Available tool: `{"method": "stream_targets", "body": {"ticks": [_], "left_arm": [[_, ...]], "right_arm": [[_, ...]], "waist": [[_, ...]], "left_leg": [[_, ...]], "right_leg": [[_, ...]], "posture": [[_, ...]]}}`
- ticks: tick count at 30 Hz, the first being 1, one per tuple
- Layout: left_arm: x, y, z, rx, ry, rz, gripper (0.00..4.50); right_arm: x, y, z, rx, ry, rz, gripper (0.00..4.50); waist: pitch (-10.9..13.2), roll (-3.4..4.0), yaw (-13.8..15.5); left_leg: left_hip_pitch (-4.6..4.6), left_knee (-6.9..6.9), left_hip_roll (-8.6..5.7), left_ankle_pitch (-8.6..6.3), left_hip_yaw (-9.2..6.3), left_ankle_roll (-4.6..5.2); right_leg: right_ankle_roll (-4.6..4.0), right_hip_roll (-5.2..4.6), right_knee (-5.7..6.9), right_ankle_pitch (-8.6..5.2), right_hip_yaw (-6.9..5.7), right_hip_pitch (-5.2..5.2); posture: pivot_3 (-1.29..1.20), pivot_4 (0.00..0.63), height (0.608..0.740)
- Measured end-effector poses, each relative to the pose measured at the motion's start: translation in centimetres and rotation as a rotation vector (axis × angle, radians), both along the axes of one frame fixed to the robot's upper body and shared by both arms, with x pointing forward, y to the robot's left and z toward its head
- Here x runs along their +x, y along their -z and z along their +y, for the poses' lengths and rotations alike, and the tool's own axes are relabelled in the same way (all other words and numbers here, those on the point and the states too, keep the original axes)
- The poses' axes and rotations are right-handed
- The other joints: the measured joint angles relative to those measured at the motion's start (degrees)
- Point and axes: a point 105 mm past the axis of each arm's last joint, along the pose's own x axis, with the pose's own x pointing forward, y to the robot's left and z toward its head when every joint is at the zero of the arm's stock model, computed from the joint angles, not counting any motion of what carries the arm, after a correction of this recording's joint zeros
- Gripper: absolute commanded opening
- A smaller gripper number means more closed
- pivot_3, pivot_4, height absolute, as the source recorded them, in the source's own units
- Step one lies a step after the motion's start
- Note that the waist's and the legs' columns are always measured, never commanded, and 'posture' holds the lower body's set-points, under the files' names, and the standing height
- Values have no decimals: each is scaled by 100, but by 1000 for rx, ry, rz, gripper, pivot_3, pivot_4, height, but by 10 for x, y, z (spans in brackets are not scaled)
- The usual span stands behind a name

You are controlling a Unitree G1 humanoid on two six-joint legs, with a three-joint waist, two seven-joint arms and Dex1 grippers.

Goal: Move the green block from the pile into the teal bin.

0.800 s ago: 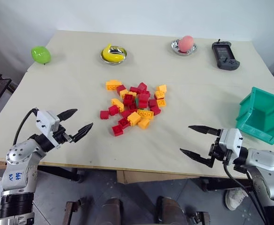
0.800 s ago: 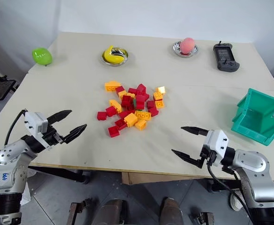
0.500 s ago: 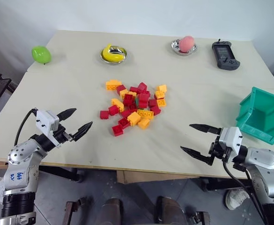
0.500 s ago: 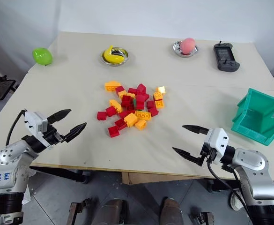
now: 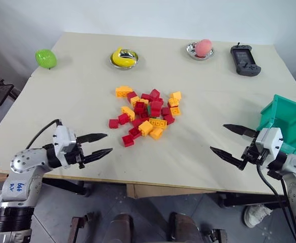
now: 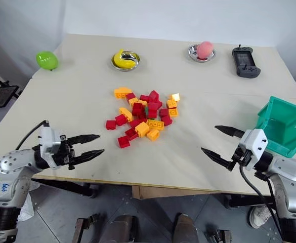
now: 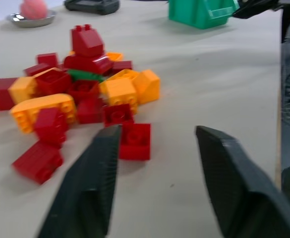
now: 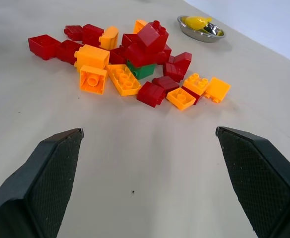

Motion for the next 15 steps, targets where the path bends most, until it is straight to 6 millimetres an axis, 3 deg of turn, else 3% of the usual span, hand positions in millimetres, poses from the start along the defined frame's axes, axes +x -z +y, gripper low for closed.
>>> {"method": "stream_targets", "body": {"ticks": [5,9,15], "left_arm": [[27,4,-35,-40,81,4,30],[58,3,-81,-6,180,-2,30],[95,-1,-130,63,213,34,30]], "right_arm": [[1,-1,2,23,21,-14,4500],[-3,-5,10,30,21,-42,4500],[-9,-5,21,62,44,-53,4500]], "waist": [[0,0,50],[-1,-1,51],[0,-2,14]], "left_leg": [[-5,8,-3,0,1,0],[-6,8,-5,0,2,1],[-7,4,-4,0,7,1]], "right_leg": [[0,0,-1,1,0,0],[2,0,-1,2,-1,0],[2,2,-5,2,-1,-2]], "posture": [[0,150,740],[0,150,740],[0,150,740]]}}
